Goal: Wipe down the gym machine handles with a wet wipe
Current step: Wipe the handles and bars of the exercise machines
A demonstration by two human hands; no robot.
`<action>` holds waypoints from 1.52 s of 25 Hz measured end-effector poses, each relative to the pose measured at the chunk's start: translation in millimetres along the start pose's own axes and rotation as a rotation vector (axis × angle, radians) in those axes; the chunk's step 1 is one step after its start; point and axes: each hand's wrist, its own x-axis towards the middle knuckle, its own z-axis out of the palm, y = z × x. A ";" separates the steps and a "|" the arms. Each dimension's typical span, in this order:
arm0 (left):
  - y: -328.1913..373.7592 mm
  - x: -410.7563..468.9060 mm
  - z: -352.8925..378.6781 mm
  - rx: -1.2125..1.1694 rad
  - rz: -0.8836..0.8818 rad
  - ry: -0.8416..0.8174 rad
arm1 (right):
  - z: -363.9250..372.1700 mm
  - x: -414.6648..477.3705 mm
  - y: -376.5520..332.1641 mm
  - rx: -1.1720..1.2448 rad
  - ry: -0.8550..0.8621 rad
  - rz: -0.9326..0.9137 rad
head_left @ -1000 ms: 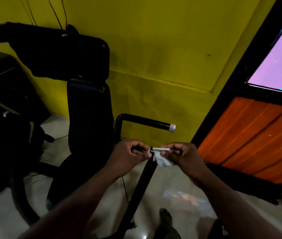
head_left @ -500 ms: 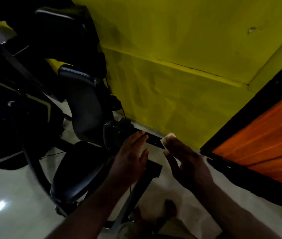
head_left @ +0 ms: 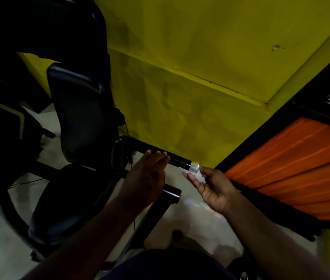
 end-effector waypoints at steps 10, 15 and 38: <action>-16.4 4.9 4.5 -0.075 0.047 0.020 | -10.7 -18.3 49.9 -1.083 0.306 -1.102; -13.8 2.7 6.9 -0.110 0.026 0.013 | -29.8 7.2 26.9 -1.799 -0.033 -1.458; 99.9 6.8 1.0 -0.147 -0.838 0.138 | -30.7 42.9 -36.4 -0.313 -0.319 0.112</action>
